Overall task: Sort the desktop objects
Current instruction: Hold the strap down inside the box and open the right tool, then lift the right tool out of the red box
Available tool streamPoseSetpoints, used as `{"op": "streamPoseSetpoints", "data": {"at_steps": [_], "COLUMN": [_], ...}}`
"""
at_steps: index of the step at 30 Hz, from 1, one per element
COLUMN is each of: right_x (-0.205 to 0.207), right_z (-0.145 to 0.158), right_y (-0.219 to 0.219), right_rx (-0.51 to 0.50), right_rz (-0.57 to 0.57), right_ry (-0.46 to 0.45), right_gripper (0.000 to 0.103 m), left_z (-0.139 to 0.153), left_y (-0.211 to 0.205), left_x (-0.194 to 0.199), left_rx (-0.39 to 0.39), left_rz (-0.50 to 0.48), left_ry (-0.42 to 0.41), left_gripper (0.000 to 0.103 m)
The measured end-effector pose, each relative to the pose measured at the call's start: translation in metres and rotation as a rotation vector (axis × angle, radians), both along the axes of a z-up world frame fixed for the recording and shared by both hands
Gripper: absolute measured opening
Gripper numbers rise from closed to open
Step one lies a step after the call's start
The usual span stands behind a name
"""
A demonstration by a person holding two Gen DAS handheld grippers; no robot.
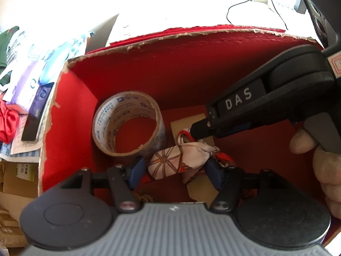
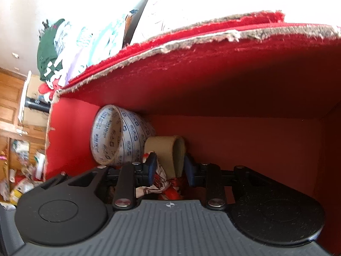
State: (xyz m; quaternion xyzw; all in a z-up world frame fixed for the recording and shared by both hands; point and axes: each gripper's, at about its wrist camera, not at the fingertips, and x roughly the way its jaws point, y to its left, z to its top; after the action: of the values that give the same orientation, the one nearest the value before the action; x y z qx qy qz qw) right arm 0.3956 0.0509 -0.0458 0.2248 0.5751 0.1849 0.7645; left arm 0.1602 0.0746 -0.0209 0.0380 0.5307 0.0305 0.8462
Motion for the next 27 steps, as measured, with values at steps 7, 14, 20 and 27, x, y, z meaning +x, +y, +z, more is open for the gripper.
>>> {"op": "streamPoseSetpoints", "data": {"at_steps": [7,14,20,27], "right_x": [-0.013,-0.041,-0.078,-0.113], "right_z": [0.025,0.057,0.073,0.094], "right_y": [-0.002,-0.020,-0.027,-0.048], "right_rx": [-0.150,-0.125,-0.093,-0.024], "right_rz": [-0.038,-0.130,-0.163,-0.243], "right_ry": [-0.100,-0.192,-0.320,-0.448], "right_gripper": [0.035,0.037,0.037,0.035], "left_z": [0.002,0.008,0.012,0.028], "left_y": [-0.017,-0.019,-0.022,-0.019], "left_x": [0.007,0.005,0.002,-0.012], "left_rx": [-0.017,-0.034,-0.034,-0.066], "left_rz": [-0.019,-0.033,-0.064,-0.070], "left_ry": [-0.002,0.005,0.006,-0.064], "left_gripper": [0.070,0.077,0.081,0.082]}}
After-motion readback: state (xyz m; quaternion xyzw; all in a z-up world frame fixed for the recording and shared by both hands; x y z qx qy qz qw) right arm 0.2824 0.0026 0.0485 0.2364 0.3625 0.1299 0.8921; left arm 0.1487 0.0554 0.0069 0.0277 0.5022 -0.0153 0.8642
